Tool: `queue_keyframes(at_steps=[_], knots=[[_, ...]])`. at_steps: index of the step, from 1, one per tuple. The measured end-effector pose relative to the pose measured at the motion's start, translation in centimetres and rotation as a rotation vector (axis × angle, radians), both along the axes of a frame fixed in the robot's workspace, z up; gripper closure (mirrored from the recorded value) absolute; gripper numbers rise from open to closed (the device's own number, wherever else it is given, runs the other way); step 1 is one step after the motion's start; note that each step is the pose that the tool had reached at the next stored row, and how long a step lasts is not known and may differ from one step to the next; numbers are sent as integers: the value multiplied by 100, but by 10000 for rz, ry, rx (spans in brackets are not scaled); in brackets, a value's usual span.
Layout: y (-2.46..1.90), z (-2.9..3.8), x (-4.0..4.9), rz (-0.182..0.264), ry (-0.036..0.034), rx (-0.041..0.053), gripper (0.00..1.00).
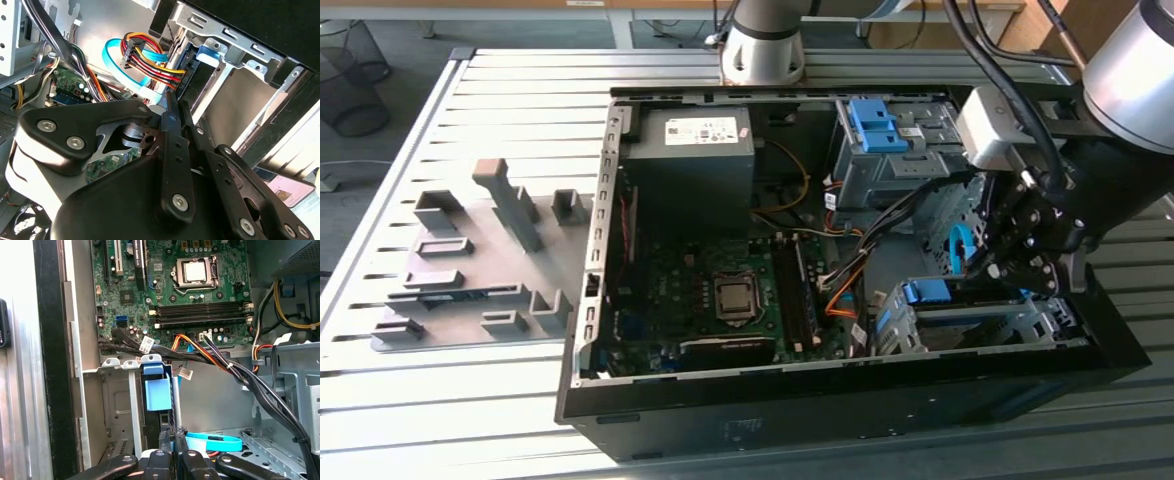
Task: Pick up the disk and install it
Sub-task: 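Insert the second disk wire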
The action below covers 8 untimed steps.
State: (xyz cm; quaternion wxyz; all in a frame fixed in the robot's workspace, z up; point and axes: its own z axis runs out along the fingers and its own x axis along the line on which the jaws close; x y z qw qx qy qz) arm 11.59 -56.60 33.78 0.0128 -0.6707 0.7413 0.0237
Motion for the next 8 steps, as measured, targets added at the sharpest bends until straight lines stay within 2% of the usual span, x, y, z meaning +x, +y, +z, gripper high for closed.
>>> queue_keyframes(at_steps=[8], knots=[[0,-3,19,36,21,55,85]])
